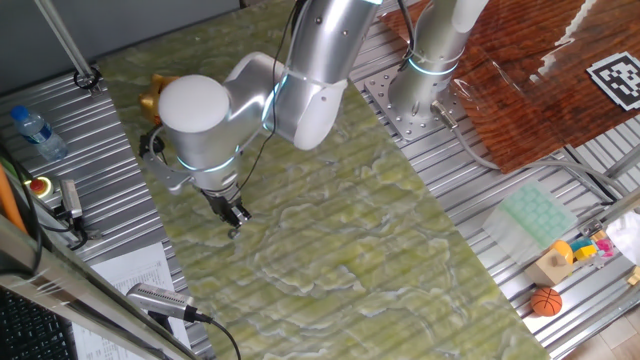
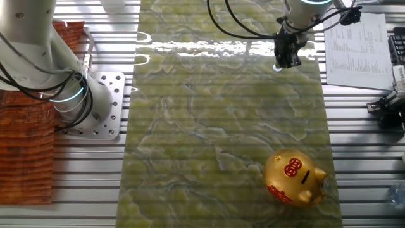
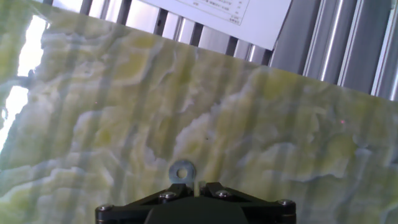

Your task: Drop coins into a piggy bank

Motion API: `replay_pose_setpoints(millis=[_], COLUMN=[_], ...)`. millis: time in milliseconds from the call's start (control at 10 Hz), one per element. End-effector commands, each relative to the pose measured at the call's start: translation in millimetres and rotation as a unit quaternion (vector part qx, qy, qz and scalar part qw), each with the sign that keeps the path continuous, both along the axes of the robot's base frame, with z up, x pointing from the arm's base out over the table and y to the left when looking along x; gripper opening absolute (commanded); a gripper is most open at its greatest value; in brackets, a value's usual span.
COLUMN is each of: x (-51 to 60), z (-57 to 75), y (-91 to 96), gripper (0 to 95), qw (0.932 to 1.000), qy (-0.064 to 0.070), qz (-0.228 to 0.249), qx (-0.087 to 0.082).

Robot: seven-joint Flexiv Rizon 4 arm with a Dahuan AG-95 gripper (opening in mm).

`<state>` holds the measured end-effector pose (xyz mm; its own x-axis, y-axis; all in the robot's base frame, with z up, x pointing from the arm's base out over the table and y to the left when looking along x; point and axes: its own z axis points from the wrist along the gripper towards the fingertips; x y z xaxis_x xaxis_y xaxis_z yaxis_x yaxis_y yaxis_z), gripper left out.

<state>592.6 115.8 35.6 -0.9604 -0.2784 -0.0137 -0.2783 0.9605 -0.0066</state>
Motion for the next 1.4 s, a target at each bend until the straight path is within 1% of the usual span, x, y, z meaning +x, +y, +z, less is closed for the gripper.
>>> replay_pose_setpoints(millis=[100, 400, 600, 800, 900, 1100, 1300, 1400], x=[0.2, 0.9, 3.9, 5.1, 5.8, 6.2, 6.1, 7.0], z=[-4.1, -5.9, -8.8, -11.7, -13.0, -14.1, -19.5, -20.1], y=[1.1, 5.2, 9.0, 10.6, 11.6, 12.2, 12.7, 13.8], gripper=[19.0, 19.0, 19.0, 19.0, 38.0, 38.0, 38.0, 38.0], qw=[1.0000, 1.0000, 1.0000, 0.9999, 0.9999, 0.9999, 0.9999, 0.9999], qy=[-0.001, -0.003, -0.008, -0.010, -0.011, -0.012, -0.015, -0.016], qz=[0.001, -0.002, 0.001, 0.001, 0.004, 0.009, 0.005, 0.005], qx=[0.000, 0.000, 0.000, 0.000, 0.001, 0.001, 0.000, 0.000])
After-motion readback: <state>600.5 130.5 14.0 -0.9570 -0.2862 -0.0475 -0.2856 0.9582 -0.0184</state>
